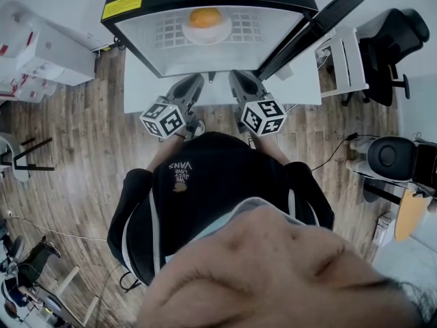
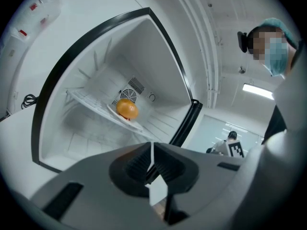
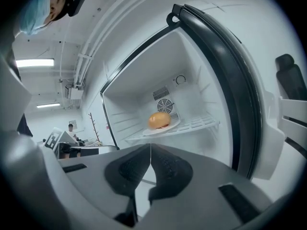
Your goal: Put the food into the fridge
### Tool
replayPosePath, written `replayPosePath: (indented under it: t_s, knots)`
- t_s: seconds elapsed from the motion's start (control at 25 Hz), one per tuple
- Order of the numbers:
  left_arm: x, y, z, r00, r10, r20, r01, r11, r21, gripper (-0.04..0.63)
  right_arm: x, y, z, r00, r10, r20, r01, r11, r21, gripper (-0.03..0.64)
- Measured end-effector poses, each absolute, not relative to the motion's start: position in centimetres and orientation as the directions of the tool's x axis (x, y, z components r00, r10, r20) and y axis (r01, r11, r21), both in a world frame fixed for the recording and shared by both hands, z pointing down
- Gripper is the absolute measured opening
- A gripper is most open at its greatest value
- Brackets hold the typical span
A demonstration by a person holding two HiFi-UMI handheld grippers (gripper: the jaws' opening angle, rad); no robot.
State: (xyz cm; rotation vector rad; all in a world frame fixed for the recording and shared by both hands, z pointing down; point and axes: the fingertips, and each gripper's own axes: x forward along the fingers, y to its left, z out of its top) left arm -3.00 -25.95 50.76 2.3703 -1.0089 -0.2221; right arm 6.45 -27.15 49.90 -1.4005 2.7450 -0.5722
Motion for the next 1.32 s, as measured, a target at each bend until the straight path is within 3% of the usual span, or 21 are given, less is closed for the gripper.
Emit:
replayPosePath:
  t_s: [0.48,1.32]
  knots:
    - [-3.5,-24.5,51.3,0.678,-0.728,0.102,-0.673,-0.559,0.485,0.031,6.5,-26.4,50.2,-0.600,-0.783,0.162,-0.784,0.536,-0.312,0.012]
    - [-3.4,-24.6,51.5,0.690,-0.716,0.109,-0.662,-0.562,0.496,0.031,6.1,-26.7,50.2,-0.602,-0.780,0.169,-0.785,0.540,-0.305,0.012]
